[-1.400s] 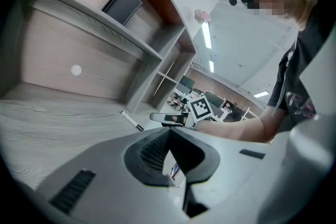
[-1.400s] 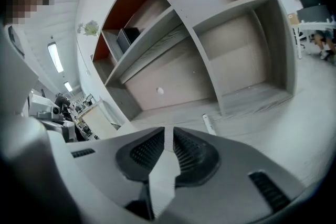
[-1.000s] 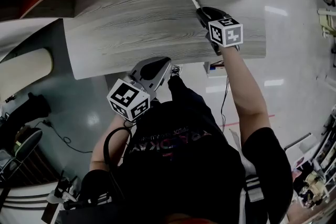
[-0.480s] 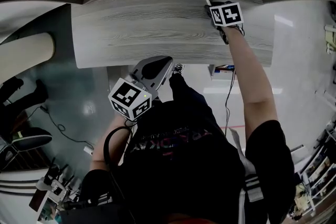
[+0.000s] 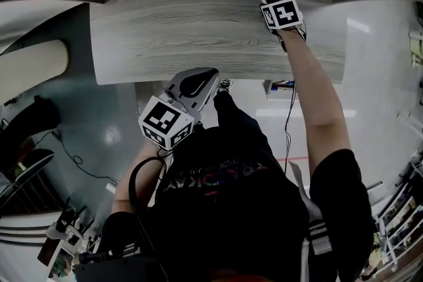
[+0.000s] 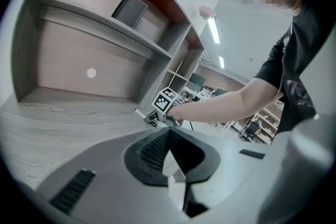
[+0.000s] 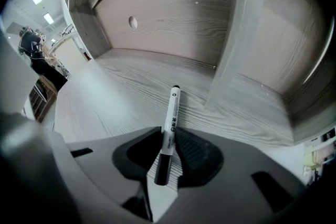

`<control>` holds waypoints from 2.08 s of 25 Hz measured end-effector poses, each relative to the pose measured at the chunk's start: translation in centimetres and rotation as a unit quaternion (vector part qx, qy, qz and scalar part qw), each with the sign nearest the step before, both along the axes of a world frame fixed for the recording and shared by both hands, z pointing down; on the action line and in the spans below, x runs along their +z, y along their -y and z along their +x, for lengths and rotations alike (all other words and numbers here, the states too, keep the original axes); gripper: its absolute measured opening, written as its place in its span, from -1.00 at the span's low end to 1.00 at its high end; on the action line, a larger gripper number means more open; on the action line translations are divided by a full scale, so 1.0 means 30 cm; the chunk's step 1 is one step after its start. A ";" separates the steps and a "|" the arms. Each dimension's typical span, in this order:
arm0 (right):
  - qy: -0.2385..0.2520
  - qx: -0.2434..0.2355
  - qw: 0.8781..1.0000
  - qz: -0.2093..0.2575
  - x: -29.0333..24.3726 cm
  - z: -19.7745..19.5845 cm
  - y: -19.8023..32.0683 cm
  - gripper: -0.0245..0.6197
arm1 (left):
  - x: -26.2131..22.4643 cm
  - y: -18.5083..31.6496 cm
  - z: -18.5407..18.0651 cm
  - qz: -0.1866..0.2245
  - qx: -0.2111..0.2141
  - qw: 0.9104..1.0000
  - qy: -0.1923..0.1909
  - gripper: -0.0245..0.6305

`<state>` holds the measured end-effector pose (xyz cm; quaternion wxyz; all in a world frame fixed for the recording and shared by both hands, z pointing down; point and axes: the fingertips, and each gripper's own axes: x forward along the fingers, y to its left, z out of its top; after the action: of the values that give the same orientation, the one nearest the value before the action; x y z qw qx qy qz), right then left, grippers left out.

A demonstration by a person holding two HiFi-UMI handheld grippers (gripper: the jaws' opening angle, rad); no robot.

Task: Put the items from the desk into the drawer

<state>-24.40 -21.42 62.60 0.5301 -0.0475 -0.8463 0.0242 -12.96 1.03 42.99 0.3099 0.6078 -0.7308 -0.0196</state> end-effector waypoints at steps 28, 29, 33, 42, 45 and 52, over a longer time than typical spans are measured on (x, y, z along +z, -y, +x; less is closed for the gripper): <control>0.348 0.093 0.899 -0.248 -0.656 0.278 -0.288 -0.69 | -0.089 -0.013 0.044 0.033 0.083 0.996 0.026 -0.89; 0.361 0.101 0.891 -0.255 -0.694 0.297 -0.313 -0.69 | -0.100 -0.017 0.045 0.034 0.095 0.994 0.031 -0.89; 0.404 0.121 0.871 -0.251 -0.804 0.347 -0.383 -0.69 | -0.136 -0.007 0.024 0.050 0.138 0.988 0.043 -0.89; 0.461 0.181 0.842 -0.213 -0.930 0.537 -0.493 -0.69 | -0.191 0.008 0.109 0.087 0.222 0.970 0.055 -0.89; 0.474 0.205 0.833 -0.199 -0.955 0.580 -0.523 -0.69 | -0.210 0.005 0.126 0.098 0.248 0.962 0.057 -0.89; 0.495 0.293 0.805 -0.144 -0.985 0.776 -0.580 -0.69 | -0.237 -0.014 0.261 0.121 0.341 0.931 0.055 -0.89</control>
<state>-1.11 -4.02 33.06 -0.0061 0.1216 -0.9543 0.2730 -5.14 1.44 35.90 0.1815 0.8536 -0.4872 0.0320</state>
